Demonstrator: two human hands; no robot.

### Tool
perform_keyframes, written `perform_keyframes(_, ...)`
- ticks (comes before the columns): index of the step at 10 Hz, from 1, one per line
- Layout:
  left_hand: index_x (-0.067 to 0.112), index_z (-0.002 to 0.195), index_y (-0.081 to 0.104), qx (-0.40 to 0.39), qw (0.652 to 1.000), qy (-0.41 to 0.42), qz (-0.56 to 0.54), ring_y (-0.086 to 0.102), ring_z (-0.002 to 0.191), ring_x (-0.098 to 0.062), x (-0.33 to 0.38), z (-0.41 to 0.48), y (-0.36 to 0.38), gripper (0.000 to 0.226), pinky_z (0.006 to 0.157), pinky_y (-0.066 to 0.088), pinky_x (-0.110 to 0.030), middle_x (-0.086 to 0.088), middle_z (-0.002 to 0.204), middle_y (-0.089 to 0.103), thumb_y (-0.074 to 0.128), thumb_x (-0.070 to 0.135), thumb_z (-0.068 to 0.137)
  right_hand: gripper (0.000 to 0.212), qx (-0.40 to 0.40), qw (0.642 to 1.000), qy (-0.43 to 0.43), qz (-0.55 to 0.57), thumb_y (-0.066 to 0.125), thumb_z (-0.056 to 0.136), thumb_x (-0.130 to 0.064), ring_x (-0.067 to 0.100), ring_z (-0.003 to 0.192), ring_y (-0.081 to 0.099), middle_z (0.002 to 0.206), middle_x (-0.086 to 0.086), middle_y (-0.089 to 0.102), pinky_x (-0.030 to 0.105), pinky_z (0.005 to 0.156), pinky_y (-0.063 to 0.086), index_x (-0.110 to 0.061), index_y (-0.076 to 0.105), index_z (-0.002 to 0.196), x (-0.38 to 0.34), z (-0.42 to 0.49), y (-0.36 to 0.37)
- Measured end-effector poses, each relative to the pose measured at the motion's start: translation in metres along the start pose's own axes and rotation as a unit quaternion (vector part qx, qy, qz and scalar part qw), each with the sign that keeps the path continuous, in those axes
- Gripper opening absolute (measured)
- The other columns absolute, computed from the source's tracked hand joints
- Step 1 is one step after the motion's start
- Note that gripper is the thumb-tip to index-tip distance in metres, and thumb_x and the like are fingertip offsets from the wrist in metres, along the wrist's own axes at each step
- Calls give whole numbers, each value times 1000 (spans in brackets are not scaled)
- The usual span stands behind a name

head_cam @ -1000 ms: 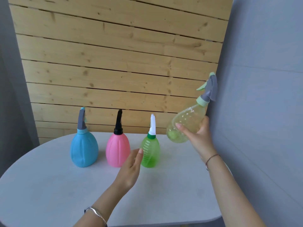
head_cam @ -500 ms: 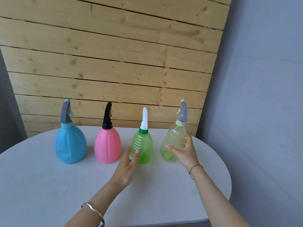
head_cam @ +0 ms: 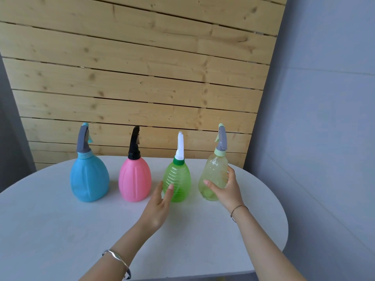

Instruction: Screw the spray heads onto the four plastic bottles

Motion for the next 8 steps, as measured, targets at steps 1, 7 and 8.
perform_keyframes(1, 20, 144, 32, 1, 1000, -14, 2, 38, 135, -23, -4, 1, -1, 58, 115, 30, -47, -4, 146, 42, 34, 49, 94, 79, -8, 1000, 0, 7, 81, 70, -28, 16, 119, 49, 133, -1, 53, 29, 98, 41, -23, 36, 136, -2, 0, 1)
perform_keyframes(7, 18, 144, 29, -2, 1000, -17, 14, 33, 128, -3, 0, -4, -3, 55, 101, 24, -21, 15, 135, 37, 35, 45, 97, 110, -28, 998, 48, 3, 76, 70, -48, 13, 146, 14, 160, -5, 7, 38, 116, 24, -30, 3, 149, -12, -15, -11)
perform_keyframes(8, 17, 148, 20, -1, 999, -23, 26, 32, 138, -12, -4, -8, -4, 62, 109, 26, -27, 7, 145, 36, 36, 47, 96, 107, 46, 993, -12, 108, 72, 74, -49, 6, 145, 12, 160, -9, 5, 32, 115, 22, -28, 1, 150, -88, -12, -45)
Point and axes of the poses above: each hand's wrist, its own z-axis towards the middle knuckle, its own y-axis out of the palm, x = y × z, the point moved 9 cm from there along z, towards the middle knuckle
